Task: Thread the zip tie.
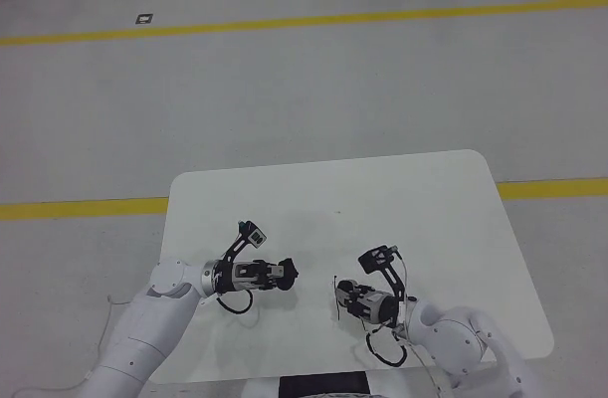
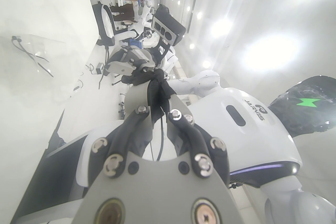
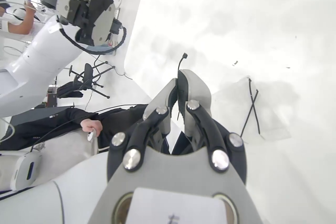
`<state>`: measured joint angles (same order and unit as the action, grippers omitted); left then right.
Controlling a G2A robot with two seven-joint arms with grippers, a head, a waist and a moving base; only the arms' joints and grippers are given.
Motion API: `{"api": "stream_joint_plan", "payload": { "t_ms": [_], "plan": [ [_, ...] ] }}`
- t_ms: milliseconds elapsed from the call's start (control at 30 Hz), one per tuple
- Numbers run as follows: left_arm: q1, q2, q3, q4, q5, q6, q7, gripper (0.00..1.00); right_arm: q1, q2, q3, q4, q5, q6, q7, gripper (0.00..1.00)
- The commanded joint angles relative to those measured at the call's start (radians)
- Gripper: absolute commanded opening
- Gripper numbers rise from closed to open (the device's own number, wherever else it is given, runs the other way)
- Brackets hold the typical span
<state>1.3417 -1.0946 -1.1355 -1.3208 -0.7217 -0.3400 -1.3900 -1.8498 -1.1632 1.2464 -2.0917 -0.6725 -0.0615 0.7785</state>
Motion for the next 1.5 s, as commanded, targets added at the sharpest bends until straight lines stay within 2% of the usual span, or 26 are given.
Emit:
{"api": "stream_joint_plan", "payload": {
  "t_ms": [0,367,600,667,1333,1467],
  "plan": [
    [0.000,0.000,0.000,0.000,0.000,0.000,0.000,0.00,0.004,-0.002,-0.008,0.004,0.016,-0.001,-0.048,0.00],
    [0.000,0.000,0.000,0.000,0.000,0.000,0.000,0.00,-0.074,-0.016,-0.020,0.005,0.106,-0.050,-0.505,0.00],
    [0.000,0.000,0.000,0.000,0.000,0.000,0.000,0.00,-0.097,-0.023,-0.044,0.028,0.102,-0.080,-0.674,0.00],
    [0.000,0.000,0.000,0.000,0.000,0.000,0.000,0.00,-0.094,-0.024,-0.046,0.041,0.112,-0.094,-0.683,0.00],
    [0.000,0.000,0.000,0.000,0.000,0.000,0.000,0.00,-0.094,-0.024,-0.046,0.041,0.112,-0.094,-0.683,0.00],
    [0.001,0.001,-0.001,-0.037,0.053,0.000,0.039,0.00,-0.094,-0.024,-0.046,0.041,0.112,-0.094,-0.683,0.00]
  ]
}}
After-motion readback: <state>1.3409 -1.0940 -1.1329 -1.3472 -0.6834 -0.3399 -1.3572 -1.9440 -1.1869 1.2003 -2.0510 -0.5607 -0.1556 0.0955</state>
